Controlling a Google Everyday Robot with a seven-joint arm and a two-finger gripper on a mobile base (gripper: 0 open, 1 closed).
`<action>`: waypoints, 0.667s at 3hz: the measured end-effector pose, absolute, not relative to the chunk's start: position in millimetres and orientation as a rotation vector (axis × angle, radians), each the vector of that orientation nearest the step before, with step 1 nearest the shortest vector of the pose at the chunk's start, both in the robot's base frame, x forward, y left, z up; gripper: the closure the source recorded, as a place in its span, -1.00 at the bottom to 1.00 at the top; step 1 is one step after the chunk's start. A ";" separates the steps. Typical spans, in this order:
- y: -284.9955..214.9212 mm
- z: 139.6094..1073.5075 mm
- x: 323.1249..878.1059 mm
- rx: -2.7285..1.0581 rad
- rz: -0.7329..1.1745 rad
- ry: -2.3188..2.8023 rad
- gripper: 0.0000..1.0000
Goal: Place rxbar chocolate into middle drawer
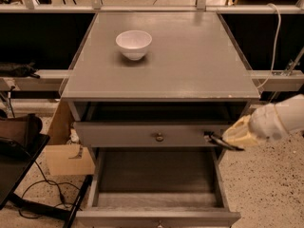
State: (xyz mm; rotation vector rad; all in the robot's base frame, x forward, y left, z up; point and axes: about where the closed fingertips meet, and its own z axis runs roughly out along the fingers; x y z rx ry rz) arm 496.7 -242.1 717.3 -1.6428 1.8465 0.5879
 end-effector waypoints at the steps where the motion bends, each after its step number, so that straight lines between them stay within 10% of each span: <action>1: -237.5 650.1 455.3 -1.608 0.725 1.885 1.00; 2: -228.0 594.0 431.6 -1.567 0.822 1.921 1.00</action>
Offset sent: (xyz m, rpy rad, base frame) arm -0.0916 0.0225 -0.1903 0.1297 0.2612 -0.0325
